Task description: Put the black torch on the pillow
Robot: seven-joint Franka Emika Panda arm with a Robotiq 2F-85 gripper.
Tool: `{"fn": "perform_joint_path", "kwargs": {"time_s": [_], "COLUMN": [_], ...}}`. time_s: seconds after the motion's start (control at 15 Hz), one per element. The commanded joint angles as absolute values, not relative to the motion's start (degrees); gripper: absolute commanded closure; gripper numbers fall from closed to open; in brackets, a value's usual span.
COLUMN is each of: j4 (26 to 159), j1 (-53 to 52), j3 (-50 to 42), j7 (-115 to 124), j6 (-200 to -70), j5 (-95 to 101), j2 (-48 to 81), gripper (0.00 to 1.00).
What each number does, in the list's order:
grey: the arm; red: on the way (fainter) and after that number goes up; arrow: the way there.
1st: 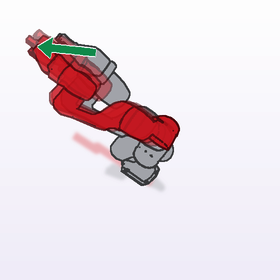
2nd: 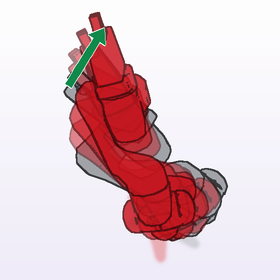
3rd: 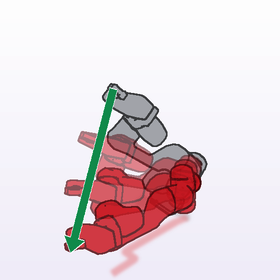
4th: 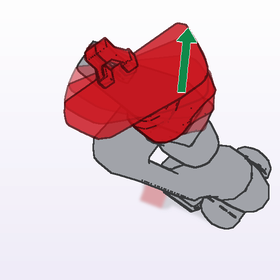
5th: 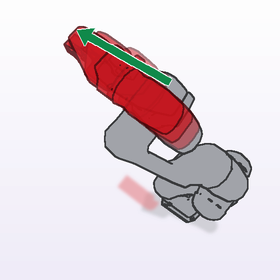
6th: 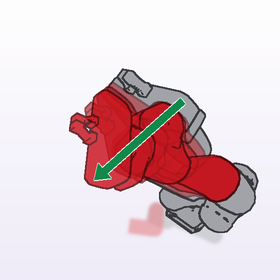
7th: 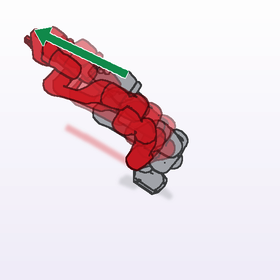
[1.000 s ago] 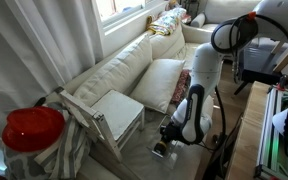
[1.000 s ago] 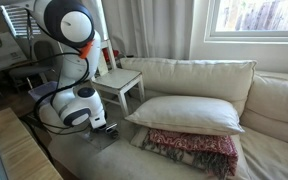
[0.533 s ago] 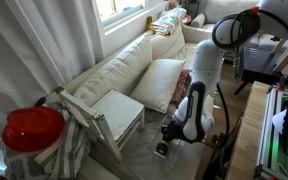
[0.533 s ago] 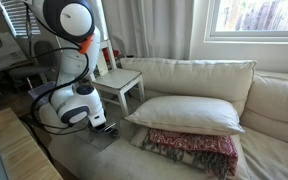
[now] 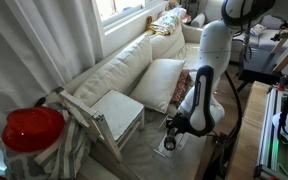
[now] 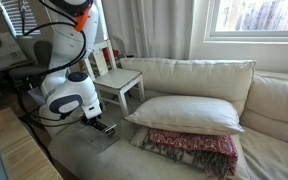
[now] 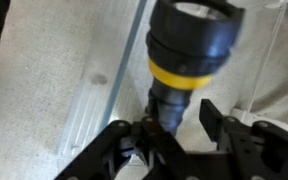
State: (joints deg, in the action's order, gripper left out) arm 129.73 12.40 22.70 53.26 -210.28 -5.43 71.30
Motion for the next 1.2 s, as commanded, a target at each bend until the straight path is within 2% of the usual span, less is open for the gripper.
{"fn": "perform_joint_path", "kwargs": {"time_s": [0.0,0.33,0.4,0.47,0.73,0.93,1.07,1.13], "j4": [129.52,129.13,128.81,128.07,124.08,121.65,119.98,119.17], "j1": [12.73,12.53,12.64,12.02,9.54,8.01,7.44,7.26], "j3": [23.25,23.26,23.50,23.44,23.32,22.97,22.76,22.73], "j7": [52.06,52.03,52.12,51.91,50.92,49.36,48.23,47.60], "j6": [-210.17,-210.17,-209.40,-208.48,-206.23,-202.61,-200.96,-200.44], "j5": [-6.55,-6.61,-6.55,-6.64,-7.00,-6.94,-7.71,-8.24], "j2": [71.31,71.77,71.79,71.86,74.08,75.76,77.14,77.82], "gripper": [0.52,0.52,0.27,0.27,0.01,0.00,0.25,0.32]}}
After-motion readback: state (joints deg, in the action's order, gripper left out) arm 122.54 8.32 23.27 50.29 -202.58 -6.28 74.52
